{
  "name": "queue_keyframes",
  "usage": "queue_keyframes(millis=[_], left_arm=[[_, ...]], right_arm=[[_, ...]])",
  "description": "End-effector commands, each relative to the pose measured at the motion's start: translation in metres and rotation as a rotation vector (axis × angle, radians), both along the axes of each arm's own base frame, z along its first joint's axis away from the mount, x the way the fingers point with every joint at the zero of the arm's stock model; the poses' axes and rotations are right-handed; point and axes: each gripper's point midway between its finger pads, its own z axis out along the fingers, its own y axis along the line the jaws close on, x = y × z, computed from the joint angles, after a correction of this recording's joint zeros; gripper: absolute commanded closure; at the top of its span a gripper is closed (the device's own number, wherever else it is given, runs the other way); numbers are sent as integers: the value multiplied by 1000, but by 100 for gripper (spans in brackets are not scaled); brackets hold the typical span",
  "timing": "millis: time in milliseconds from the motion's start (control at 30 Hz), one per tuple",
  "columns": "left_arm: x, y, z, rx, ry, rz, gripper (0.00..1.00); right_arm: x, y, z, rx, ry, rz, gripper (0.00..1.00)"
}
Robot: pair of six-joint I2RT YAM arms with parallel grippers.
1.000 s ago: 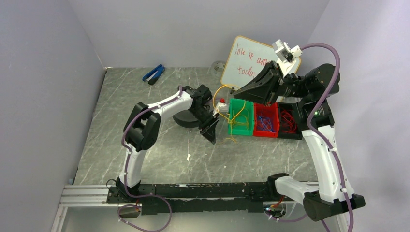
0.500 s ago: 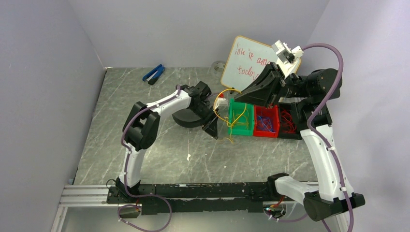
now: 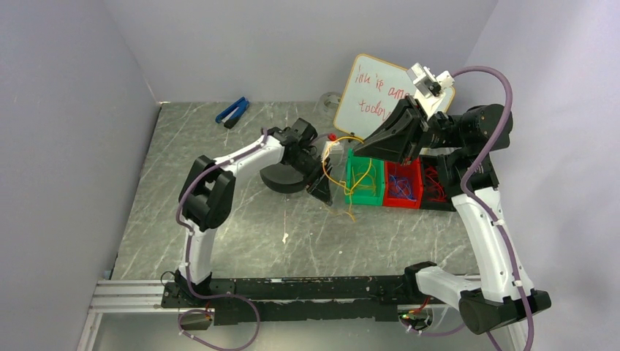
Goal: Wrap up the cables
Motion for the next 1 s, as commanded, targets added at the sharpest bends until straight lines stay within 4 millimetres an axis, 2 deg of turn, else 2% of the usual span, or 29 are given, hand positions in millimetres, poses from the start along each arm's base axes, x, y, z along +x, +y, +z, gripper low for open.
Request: queue_keyframes(millis=[0, 233, 367, 533, 733, 967], left_arm=[[12, 5, 30, -21, -182, 30, 28], [10, 15, 28, 33, -645, -40, 28], [9, 20, 16, 42, -740, -63, 29], [-4, 24, 7, 25, -832, -130, 28], [-13, 17, 9, 10, -774, -115, 27], [-44, 10, 12, -59, -502, -211, 28]], right_arm=[[0, 1, 2, 7, -34, -8, 100], [2, 2, 2, 7, -21, -2, 100], [-3, 0, 11, 14, -15, 17, 100], [-3, 1, 14, 10, 25, 30, 100], [-9, -1, 18, 14, 19, 48, 100], [-16, -3, 28, 24, -22, 49, 100]])
